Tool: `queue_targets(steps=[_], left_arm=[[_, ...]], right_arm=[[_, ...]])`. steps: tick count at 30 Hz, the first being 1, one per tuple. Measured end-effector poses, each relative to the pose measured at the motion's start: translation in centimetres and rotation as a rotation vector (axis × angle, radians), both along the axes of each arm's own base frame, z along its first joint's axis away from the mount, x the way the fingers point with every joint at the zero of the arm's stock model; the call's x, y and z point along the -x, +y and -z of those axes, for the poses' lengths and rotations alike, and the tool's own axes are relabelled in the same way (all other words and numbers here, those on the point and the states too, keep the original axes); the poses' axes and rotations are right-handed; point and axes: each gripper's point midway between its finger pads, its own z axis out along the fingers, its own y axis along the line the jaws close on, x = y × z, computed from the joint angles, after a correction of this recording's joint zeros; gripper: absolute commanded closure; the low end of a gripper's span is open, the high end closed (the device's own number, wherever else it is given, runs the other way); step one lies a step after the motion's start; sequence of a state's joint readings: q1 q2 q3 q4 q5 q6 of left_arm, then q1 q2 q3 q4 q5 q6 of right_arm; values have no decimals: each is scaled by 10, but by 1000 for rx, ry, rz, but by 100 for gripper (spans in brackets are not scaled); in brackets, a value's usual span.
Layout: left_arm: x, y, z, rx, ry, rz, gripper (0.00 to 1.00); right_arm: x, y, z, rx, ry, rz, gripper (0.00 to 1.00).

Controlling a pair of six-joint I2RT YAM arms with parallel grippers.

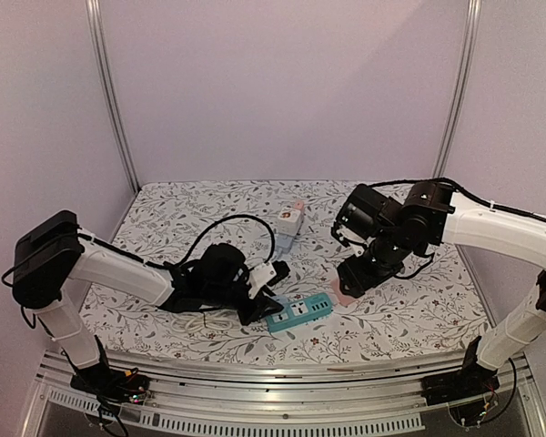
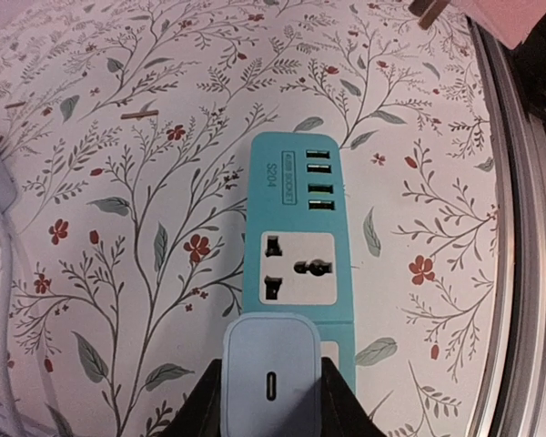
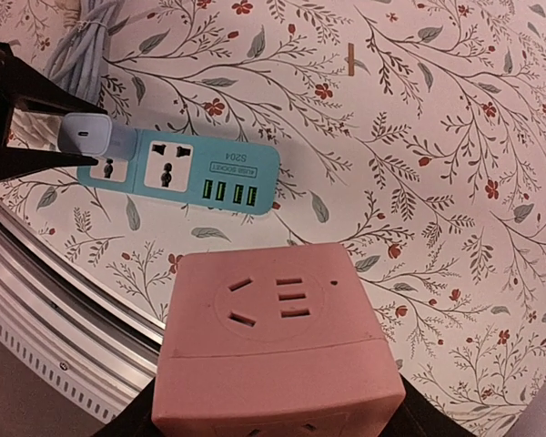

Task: Insert the plug

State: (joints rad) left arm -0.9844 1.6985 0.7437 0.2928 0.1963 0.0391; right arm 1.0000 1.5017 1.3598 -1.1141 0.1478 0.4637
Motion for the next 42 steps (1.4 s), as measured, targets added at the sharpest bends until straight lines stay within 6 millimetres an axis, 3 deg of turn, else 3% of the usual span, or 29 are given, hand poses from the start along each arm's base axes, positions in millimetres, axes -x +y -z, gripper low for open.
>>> queue_targets(steps=[11, 23, 25, 32, 39, 42], left_arm=[[2, -23, 0, 7, -2, 37, 81], [41, -70, 0, 46, 17, 171, 81], [45, -74, 0, 53, 16, 179, 75], [54, -78, 4, 48, 20, 177, 41], [58, -67, 15, 17, 24, 163, 20], [60, -57, 12, 17, 21, 152, 7]], right_arm=[[3, -13, 2, 2, 0, 17, 100], [9, -18, 9, 21, 28, 16, 100], [11, -18, 10, 17, 42, 15, 100], [21, -15, 18, 31, 127, 49, 100], [23, -6, 42, 122, 248, 110, 100], [28, -5, 43, 120, 284, 128, 100]])
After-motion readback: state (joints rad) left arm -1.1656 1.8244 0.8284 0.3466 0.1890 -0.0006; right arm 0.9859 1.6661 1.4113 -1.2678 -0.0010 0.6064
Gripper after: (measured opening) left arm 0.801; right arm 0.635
